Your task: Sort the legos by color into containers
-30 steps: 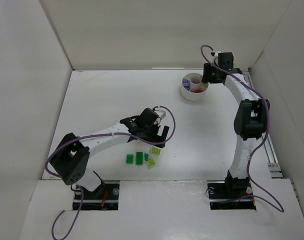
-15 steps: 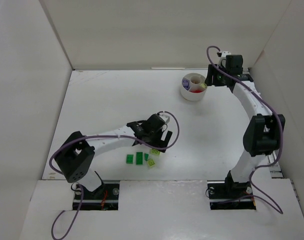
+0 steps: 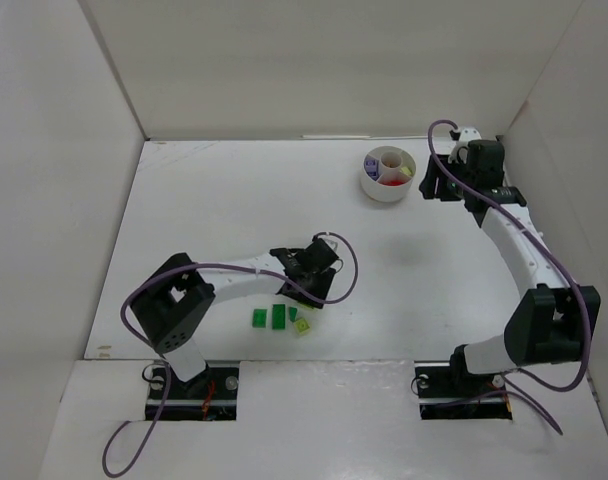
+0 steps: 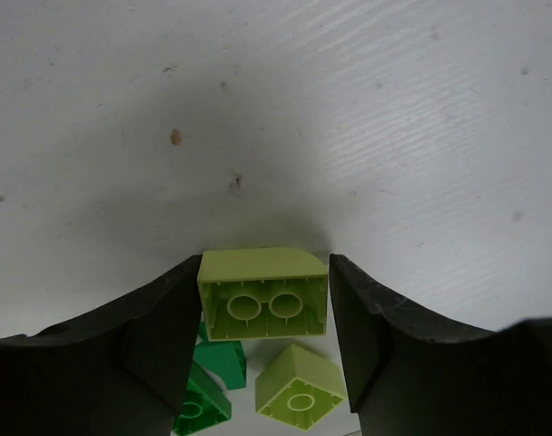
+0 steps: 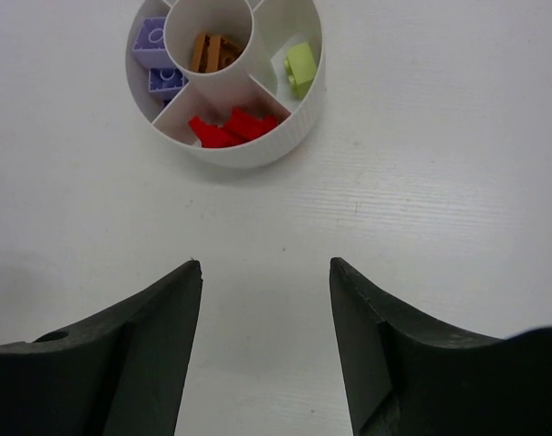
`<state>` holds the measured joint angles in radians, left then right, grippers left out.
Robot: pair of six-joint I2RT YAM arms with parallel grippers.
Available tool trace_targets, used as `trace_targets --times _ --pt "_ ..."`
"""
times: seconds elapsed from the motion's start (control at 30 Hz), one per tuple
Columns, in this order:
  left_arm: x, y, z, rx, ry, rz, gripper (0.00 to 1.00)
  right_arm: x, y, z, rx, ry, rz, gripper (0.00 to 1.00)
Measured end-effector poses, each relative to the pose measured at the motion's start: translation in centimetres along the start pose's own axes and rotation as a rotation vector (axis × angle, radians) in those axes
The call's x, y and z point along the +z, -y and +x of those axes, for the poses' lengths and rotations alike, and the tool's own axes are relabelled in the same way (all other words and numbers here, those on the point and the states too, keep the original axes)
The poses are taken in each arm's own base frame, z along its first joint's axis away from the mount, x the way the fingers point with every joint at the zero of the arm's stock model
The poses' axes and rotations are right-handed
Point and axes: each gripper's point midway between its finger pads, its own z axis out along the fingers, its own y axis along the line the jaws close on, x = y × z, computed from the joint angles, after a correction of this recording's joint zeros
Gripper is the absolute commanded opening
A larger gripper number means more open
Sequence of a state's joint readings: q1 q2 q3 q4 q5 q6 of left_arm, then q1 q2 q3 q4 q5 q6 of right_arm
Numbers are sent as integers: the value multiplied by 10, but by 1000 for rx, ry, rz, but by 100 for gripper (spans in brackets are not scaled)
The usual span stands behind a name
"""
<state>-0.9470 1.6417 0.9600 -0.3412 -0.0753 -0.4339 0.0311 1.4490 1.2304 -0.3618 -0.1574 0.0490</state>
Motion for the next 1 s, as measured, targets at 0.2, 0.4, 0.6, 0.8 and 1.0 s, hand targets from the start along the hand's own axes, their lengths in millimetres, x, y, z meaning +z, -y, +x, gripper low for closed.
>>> trace_targets --times 0.2,0.4,0.6,0.8,1.0 --pt "2 -2 2 -22 -5 -31 41 -26 -3 -4 -7 48 3 64" --pt "-5 10 4 -11 -13 -26 31 -50 -6 -19 -17 119 8 64" --pt "-22 28 -29 -12 62 10 31 -59 1 -14 -4 133 43 66" --pt "-64 61 -155 -6 323 95 31 -96 34 -4 105 204 197 88" --pt "-99 71 -313 40 607 166 34 -154 49 -1 185 377 314 100"
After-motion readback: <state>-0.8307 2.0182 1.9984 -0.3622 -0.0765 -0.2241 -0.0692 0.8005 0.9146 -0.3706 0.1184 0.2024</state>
